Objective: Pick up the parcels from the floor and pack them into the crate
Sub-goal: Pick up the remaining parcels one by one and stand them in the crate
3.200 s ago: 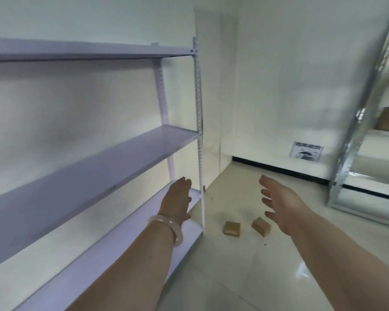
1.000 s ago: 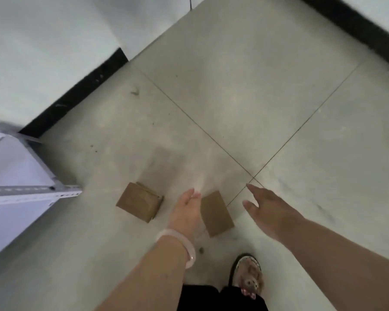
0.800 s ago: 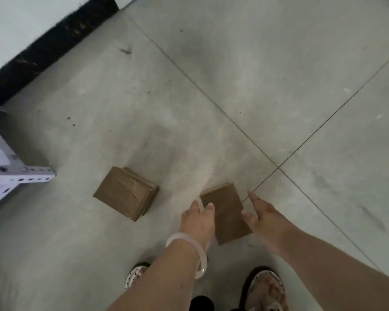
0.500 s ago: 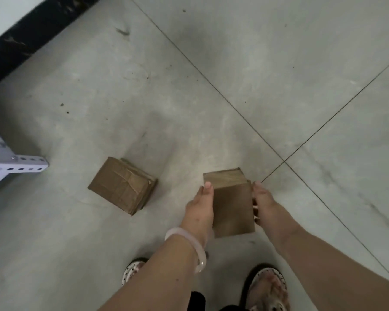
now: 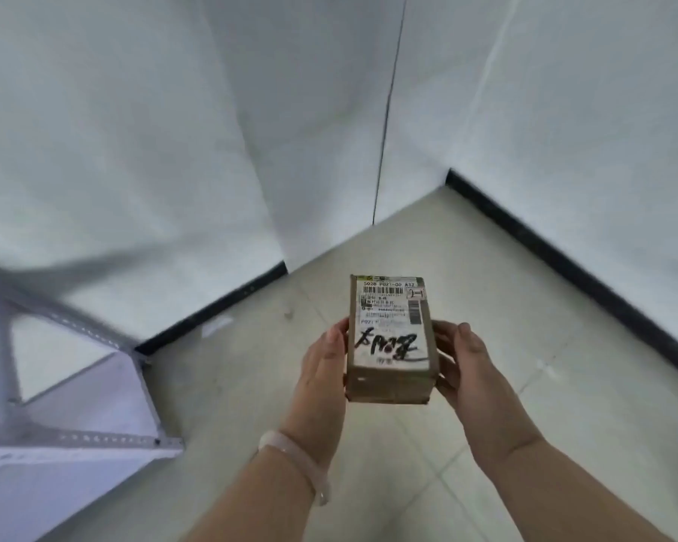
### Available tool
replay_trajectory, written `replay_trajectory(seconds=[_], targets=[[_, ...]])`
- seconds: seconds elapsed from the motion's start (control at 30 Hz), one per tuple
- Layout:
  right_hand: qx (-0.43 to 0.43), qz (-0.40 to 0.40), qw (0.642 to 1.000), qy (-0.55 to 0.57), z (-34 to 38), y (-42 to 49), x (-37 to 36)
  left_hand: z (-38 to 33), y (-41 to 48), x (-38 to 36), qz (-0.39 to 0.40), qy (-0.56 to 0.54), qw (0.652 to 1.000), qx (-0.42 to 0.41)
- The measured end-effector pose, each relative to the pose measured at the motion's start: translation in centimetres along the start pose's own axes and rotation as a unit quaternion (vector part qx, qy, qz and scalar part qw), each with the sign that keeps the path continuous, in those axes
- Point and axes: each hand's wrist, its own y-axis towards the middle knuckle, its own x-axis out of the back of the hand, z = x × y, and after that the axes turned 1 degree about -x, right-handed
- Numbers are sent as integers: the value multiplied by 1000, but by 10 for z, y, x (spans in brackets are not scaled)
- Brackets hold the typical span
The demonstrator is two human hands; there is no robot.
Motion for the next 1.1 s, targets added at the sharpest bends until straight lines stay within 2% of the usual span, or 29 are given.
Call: replay_trajectory(seconds=[0.1,0.2,0.3,0.4,0.47,0.57,0.73,0.9,1.1], targets=[[73,28,997,9,113,-51,-22,-122,-56,0,23,7,996,-85],[118,76,990,26,206,-111,-45,-225,-124,11,4,26,988,-153],[160,144,977,16,274,-171,-75,-301,-192,33,-17,40,980,-192],[176,229,957,7,318,-229,-109,-342,-259,66,-85,36,975,-203],[197,290,936,-23,339,-266,-132,-355,-305,87,-132,30,970,-203],[243,392,886,-47,361,-324,-167,-363,-373,115,-194,6,958,-209],[248,514,820,-45,349,-413,-215,-349,-477,159,-296,-30,926,-235],[212,591,776,-59,313,-500,-261,-310,-573,218,-390,-68,887,-238],[228,644,725,-88,252,-629,-342,-262,-698,305,-469,-80,846,-240]])
